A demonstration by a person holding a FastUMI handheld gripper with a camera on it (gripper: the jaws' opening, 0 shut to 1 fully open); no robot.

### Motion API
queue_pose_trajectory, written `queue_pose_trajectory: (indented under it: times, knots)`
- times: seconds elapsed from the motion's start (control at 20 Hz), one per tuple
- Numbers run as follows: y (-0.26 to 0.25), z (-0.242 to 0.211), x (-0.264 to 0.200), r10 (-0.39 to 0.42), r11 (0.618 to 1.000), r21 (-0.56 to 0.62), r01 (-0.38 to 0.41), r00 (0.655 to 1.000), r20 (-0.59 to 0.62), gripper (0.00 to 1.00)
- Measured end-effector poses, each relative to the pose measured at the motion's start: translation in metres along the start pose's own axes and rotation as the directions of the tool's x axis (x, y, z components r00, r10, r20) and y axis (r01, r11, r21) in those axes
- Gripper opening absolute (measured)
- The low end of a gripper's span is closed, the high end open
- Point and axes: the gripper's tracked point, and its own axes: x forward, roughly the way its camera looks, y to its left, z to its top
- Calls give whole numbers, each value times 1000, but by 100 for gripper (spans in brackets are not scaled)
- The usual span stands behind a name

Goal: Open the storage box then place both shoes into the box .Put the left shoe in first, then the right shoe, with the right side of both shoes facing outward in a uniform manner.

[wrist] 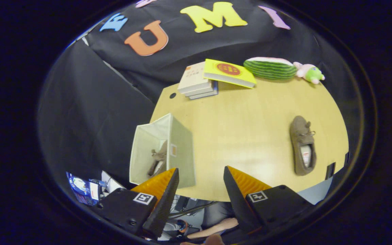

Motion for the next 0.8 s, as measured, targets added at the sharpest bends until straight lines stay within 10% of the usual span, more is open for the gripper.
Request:
queue_pose_trajectory:
  times: [0.45, 0.8]
  knots:
    - [-215, -8, -11, -272, 955, -120, 271, 962, 11, 90]
    - [-309, -31, 53, -299, 954, -23, 299, 944, -140, 90]
